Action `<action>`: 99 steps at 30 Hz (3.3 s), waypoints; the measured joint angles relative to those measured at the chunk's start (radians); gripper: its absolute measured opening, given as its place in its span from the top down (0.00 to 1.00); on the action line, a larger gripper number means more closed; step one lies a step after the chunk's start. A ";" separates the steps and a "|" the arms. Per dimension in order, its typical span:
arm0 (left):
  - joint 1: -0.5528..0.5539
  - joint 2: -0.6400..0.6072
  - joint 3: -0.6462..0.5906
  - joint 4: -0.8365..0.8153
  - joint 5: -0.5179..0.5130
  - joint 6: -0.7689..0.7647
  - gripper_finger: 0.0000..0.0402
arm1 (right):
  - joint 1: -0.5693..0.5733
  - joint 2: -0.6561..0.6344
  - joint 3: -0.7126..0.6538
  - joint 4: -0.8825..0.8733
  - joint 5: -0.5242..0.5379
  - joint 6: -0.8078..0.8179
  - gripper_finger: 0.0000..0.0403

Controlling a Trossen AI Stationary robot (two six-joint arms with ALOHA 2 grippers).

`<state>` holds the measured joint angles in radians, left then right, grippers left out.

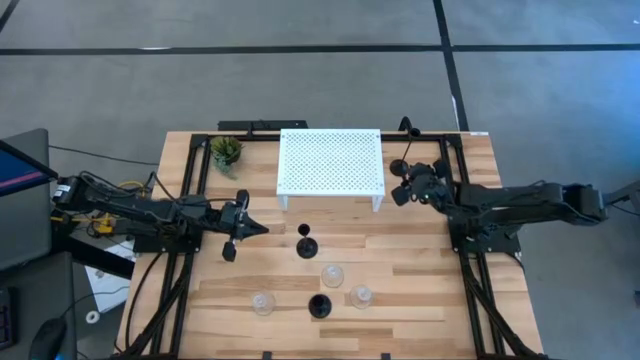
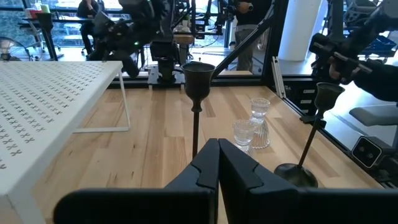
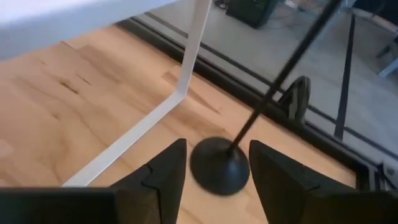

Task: Pick & Place candle stick holders
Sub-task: Put the top black candle holder on the shelf

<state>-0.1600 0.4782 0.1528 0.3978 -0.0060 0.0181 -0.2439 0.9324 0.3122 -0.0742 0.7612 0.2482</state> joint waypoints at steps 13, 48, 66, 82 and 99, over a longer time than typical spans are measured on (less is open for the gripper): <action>0.000 0.000 0.000 -0.001 0.000 0.000 0.99 | -0.194 0.089 0.000 0.076 -0.117 -0.119 0.58; 0.000 0.000 0.000 -0.001 0.000 0.000 0.99 | -0.409 0.307 0.001 0.370 -0.262 -0.207 0.96; 0.000 0.000 0.000 0.000 -0.001 0.000 0.99 | -0.299 -0.048 0.015 0.072 -0.347 -0.136 0.99; 0.001 0.003 0.079 -0.018 -0.198 -0.111 0.99 | -0.135 -0.175 0.378 -0.461 -0.346 -0.135 1.00; 0.246 0.313 0.539 -0.287 -0.059 0.060 0.99 | -0.020 -0.054 0.493 -0.328 -0.587 -0.280 1.00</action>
<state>0.0857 0.7909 0.6916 0.1107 -0.0648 0.0778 -0.2638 0.8783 0.8055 -0.4018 0.1743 -0.0319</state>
